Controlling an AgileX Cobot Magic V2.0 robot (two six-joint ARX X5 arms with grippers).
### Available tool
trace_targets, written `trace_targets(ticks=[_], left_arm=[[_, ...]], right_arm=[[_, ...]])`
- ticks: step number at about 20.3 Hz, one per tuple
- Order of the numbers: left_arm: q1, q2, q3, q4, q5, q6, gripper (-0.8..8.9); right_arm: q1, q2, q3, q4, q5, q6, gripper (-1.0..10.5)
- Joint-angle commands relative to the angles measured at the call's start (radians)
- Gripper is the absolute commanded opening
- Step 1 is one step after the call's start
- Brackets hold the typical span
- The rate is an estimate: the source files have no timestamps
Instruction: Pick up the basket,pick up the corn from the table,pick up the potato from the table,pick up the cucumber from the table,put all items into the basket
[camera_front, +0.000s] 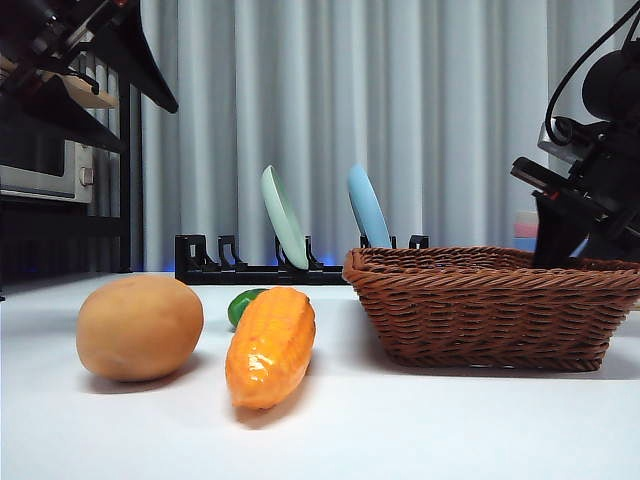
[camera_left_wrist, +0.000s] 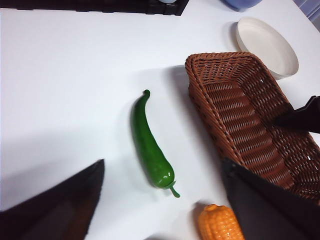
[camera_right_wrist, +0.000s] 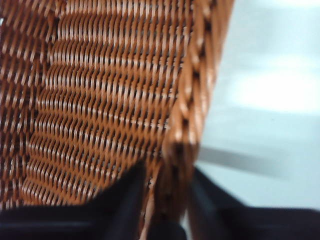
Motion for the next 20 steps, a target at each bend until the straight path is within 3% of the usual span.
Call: trace_targets(ticks=[1, 3, 8, 15, 20], left_arm=[[-0.019, 0.030, 0.003, 0.011, -0.003, 0.010, 4.11], [-0.042, 0.066, 0.003, 0.021, -0.008, 0.007, 4.10], [-0.119, 0.259, 0.092, 0.017, -0.066, 0.004, 4.11], [-0.227, 0.586, 0.360, -0.090, -0.231, 0.064, 4.10], [-0.263, 0.685, 0.401, -0.075, -0.313, 0.083, 4.09]], right_arm=[[-0.012, -0.019, 0.010, 0.005, -0.003, 0.043, -0.1], [-0.022, -0.050, 0.019, 0.003, -0.006, 0.061, -0.1], [-0.049, -0.153, 0.072, -0.002, -0.110, 0.101, -0.1], [-0.049, -0.266, 0.144, -0.042, -0.108, 0.112, -0.1], [-0.049, -0.294, 0.146, -0.045, -0.108, 0.115, -0.1]])
